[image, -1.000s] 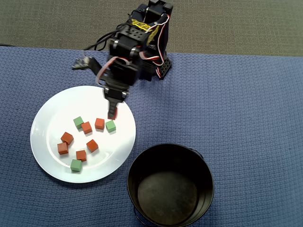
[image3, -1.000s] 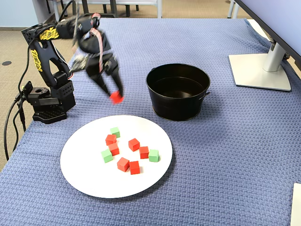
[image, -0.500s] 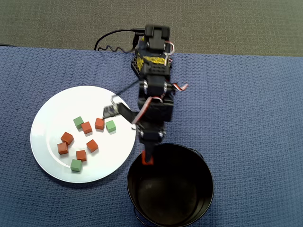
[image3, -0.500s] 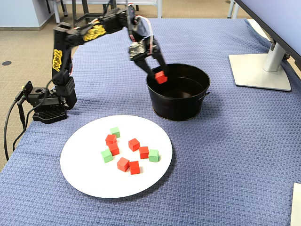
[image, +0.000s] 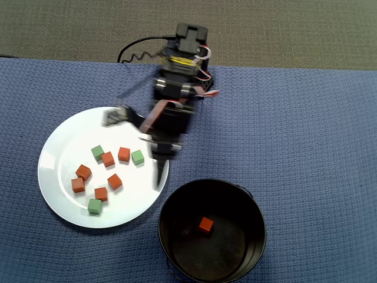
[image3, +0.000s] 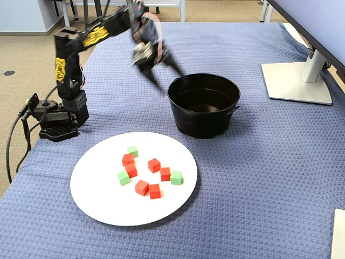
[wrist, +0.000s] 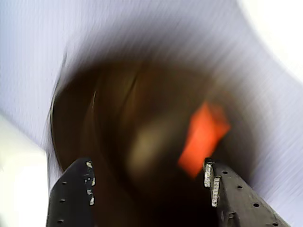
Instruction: Pick up the red cubes from the white plate and place them in the black recipient
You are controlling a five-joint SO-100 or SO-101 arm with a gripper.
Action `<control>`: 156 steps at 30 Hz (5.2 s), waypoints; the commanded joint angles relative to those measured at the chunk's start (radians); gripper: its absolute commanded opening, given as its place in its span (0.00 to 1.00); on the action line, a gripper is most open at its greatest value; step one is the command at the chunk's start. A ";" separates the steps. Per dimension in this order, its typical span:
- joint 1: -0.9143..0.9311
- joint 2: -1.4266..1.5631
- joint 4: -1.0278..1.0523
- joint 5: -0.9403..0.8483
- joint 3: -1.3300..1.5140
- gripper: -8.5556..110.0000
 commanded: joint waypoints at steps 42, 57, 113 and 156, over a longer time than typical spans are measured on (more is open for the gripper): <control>0.431 -0.021 -0.368 -0.448 0.650 0.22; 0.362 0.037 -0.376 -0.428 0.732 0.19; 0.064 0.040 -0.048 -0.112 -0.084 0.27; 0.370 -0.195 -0.207 -0.264 0.296 0.26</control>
